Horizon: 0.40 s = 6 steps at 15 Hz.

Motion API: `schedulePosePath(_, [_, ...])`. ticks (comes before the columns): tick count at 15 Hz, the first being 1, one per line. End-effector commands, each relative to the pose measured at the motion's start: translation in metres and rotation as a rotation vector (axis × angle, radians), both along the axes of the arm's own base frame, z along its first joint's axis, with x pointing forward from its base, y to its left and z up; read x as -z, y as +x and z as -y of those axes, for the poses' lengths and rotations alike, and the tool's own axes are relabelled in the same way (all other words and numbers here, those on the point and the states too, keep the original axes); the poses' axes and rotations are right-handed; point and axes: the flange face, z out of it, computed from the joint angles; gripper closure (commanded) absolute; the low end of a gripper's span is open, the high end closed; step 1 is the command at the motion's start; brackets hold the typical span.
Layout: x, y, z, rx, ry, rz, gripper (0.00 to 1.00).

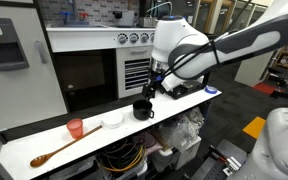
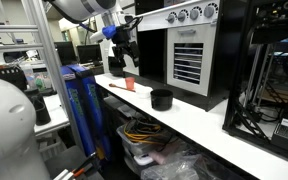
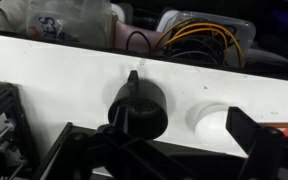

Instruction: Pour the contents in the white bowl into the black mug

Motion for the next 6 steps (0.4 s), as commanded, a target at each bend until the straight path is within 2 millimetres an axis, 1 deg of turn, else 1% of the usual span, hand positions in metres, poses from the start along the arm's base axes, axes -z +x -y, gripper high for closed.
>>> schedulePosePath(1, [0.004,-0.038,0.051,0.103,0.16,0.055,0.0])
schedulePosePath(2, [0.001,-0.043,0.06,0.133,0.218,0.037,0.0])
schedulePosePath(3, [0.0,-0.028,0.04,0.099,0.138,0.022,0.0])
schedulePosePath(4, [-0.001,-0.034,0.05,0.118,0.174,0.021,0.0])
schedulePosePath(6, [-0.004,-0.042,0.058,0.133,0.197,0.029,0.0])
